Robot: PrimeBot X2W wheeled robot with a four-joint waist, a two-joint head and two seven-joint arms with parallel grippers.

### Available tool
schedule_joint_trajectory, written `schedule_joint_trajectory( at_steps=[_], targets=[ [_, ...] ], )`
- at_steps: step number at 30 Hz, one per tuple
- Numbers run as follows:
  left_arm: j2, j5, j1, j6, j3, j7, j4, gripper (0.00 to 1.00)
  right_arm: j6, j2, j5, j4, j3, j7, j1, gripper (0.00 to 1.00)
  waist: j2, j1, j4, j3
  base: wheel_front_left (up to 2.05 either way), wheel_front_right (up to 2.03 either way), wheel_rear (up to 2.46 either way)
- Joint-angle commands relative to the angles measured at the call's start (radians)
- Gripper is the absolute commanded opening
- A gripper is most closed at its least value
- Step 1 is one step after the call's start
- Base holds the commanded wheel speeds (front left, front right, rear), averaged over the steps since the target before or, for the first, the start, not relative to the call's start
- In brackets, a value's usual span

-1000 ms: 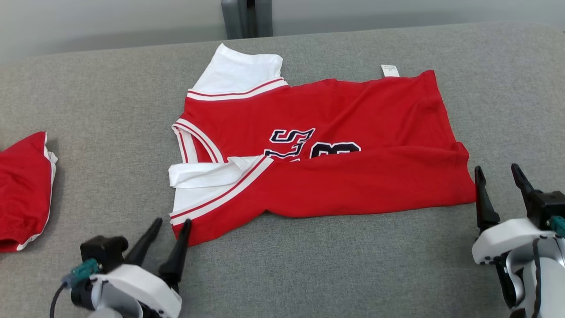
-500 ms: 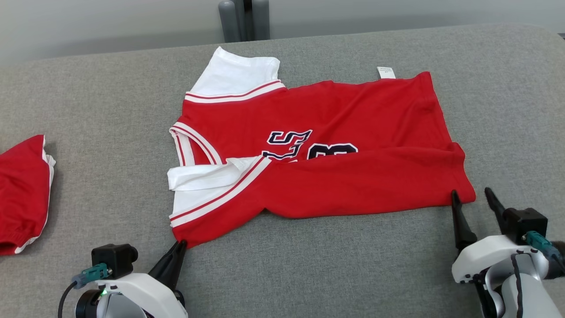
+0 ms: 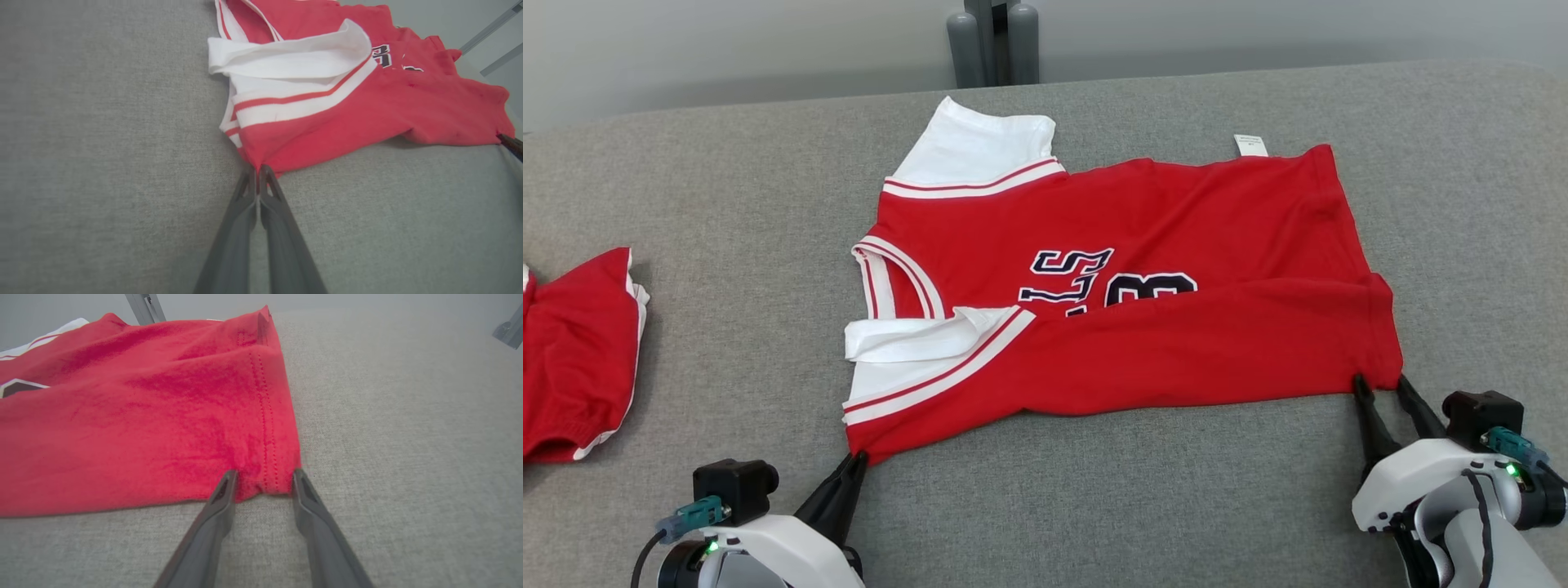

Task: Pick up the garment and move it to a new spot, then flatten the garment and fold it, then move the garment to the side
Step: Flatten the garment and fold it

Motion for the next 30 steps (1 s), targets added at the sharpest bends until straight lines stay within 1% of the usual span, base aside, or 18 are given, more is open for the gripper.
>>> schedule_joint_trajectory(
  at_steps=[1,7,14,20,24,30],
  targets=[
    [0.01,0.008,0.012,0.007,0.001,-0.006,-0.002,0.0,0.0,-0.016,0.008,0.001,0.009,-0.005,0.006,0.0,0.0,0.0,0.002,-0.004,0.0,0.0,0.0],
    [0.029,0.013,0.035,0.004,0.006,-0.027,-0.009,0.0,0.0,-0.052,0.029,-0.04,0.024,-0.005,0.046,0.0,0.0,0.0,0.001,-0.027,0.0,0.0,0.0],
    [0.065,0.008,0.111,0.002,-0.007,-0.007,-0.064,0.0,-0.001,-0.11,0.072,-0.114,0.034,-0.001,0.165,0.0,0.0,0.0,0.006,-0.056,0.0,0.0,0.0],
    [0.073,-0.017,0.193,0.022,-0.017,0.019,-0.113,0.0,-0.001,-0.142,0.113,-0.195,0.029,0.025,0.286,0.0,0.0,0.0,0.003,-0.069,0.0,0.0,0.0],
    [0.076,-0.032,0.238,0.04,-0.022,0.036,-0.149,0.0,-0.001,-0.143,0.126,-0.243,0.012,0.047,0.344,0.0,0.0,0.0,-0.002,-0.073,0.0,0.0,0.0],
    [0.078,-0.039,0.272,0.073,-0.03,0.064,-0.178,0.0,-0.001,-0.146,0.102,-0.277,0.003,0.086,0.386,0.0,0.0,0.0,0.0,-0.08,0.0,0.0,0.0]
  ],
)
